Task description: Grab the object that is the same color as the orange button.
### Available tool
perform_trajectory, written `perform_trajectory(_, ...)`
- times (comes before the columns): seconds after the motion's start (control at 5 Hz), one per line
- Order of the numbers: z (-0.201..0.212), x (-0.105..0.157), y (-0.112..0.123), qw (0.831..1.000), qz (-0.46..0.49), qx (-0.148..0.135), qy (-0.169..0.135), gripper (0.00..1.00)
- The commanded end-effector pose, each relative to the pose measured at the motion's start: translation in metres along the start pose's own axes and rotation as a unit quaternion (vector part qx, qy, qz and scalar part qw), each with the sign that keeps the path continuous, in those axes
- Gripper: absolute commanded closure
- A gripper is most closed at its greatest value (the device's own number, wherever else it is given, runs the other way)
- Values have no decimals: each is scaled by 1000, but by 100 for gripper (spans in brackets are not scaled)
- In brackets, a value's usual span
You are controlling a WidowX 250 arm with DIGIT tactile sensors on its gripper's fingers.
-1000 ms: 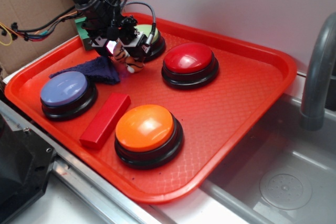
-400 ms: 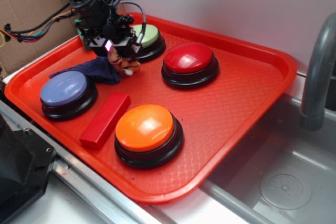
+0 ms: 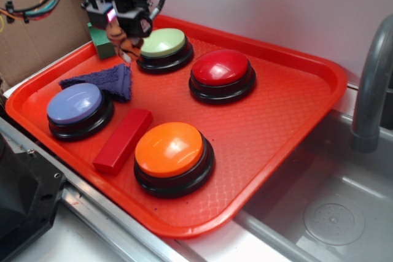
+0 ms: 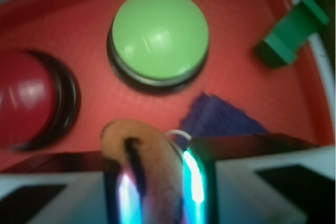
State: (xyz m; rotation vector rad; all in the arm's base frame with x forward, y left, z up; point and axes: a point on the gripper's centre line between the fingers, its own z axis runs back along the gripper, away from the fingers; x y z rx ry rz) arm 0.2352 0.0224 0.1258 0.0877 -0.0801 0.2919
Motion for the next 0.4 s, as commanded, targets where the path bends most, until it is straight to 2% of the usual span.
perform_trajectory(0.0, 62, -6, -9, 997, -32, -24, -58, 100)
perform_trajectory(0.2, 48, 0, -5, 997, -34, -6, -65, 100)
